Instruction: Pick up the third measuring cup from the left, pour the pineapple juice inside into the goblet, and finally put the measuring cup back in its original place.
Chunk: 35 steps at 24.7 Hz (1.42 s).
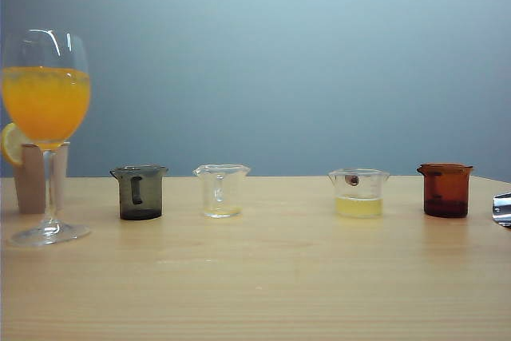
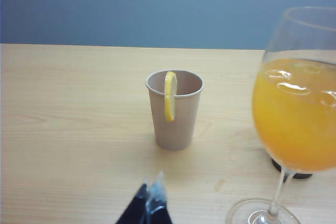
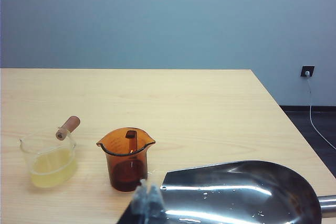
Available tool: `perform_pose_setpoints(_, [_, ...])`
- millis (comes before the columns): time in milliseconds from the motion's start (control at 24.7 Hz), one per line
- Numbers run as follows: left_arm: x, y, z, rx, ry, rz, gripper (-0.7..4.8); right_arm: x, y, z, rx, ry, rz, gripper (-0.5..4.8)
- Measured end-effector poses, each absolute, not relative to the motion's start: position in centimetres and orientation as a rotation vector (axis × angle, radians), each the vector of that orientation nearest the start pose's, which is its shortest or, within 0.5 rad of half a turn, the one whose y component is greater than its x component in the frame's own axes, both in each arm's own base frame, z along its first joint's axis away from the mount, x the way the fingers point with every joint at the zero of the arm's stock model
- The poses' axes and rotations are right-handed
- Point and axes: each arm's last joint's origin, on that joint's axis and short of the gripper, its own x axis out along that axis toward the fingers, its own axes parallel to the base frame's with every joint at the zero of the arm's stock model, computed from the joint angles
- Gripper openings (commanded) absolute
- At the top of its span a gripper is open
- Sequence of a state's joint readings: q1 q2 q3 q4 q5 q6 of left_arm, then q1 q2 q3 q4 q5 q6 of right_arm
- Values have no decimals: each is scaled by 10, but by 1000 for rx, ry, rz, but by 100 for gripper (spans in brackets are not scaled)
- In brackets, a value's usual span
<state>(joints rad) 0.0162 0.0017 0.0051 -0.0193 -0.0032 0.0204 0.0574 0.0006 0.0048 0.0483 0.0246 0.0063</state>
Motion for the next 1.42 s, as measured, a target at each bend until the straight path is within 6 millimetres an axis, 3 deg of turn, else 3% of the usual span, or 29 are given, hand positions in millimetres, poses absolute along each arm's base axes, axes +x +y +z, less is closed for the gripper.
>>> perform_pose_setpoints(486, [97, 2, 169, -25, -12, 19, -5, 96, 5, 175, 9, -63, 33, -2])
perform_pose_setpoints(608, [92, 2, 191, -67, -85, 16, -5, 90, 5, 198, 18, -133, 34, -2])
perform_pose_setpoints(689, [81, 1, 226, -84, -179, 10, -5, 81, 4, 225, 62, -202, 38, -3])
perform_pose_setpoints(932, [66, 1, 273, -84, -202, 3, -5, 70, 3, 259, 74, -260, 40, -3])
perform_pose_setpoints(1175, [69, -2, 307, -78, -167, -82, -5, 77, 4, 295, 73, -238, 40, -3])
perform_pose_setpoints(1297, [76, -3, 325, -77, -119, -121, -5, 93, 5, 313, 71, -190, 38, -3])
perform_pose_setpoints(1419, [78, -3, 335, -79, -92, -120, -5, 102, 5, 319, 71, -183, 39, -3])
